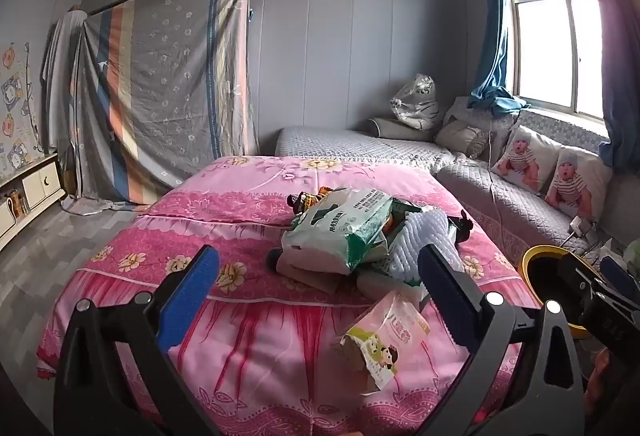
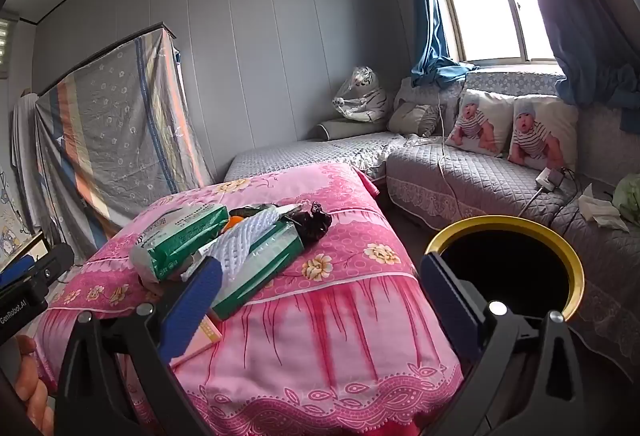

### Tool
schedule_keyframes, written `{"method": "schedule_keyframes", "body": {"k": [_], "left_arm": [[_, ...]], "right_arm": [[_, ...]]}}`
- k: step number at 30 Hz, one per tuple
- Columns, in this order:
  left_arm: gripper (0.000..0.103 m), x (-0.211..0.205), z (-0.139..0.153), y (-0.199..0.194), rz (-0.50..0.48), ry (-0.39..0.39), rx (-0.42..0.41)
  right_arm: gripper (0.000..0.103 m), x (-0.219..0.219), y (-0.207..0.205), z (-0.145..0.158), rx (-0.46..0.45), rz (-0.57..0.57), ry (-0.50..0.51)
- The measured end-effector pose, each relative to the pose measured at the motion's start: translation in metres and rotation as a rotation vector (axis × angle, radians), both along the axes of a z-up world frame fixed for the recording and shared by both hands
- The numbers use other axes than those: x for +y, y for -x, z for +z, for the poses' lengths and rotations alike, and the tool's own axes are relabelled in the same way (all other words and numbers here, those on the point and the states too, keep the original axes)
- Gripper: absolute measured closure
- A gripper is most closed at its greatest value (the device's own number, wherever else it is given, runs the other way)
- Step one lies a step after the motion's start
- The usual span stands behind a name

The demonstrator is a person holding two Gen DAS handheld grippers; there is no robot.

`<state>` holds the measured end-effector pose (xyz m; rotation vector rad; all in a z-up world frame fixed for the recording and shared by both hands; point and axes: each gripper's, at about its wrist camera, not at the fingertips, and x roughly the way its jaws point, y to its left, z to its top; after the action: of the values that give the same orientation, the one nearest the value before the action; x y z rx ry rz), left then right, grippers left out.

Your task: Collect trash

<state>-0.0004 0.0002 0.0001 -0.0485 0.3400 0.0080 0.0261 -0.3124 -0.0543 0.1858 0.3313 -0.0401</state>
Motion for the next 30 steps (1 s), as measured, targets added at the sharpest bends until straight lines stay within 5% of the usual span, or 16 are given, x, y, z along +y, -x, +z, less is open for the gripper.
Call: {"method": "schedule_keyframes", "body": {"k": [30], "left_arm": [[0.008, -0.0024, -0.0022, -0.0026, 0.001, -0.002, 0.013]], "right_arm": [[0.007, -0.0061, 0.0016, 0.003, 0.009, -0.006, -0.006]]}}
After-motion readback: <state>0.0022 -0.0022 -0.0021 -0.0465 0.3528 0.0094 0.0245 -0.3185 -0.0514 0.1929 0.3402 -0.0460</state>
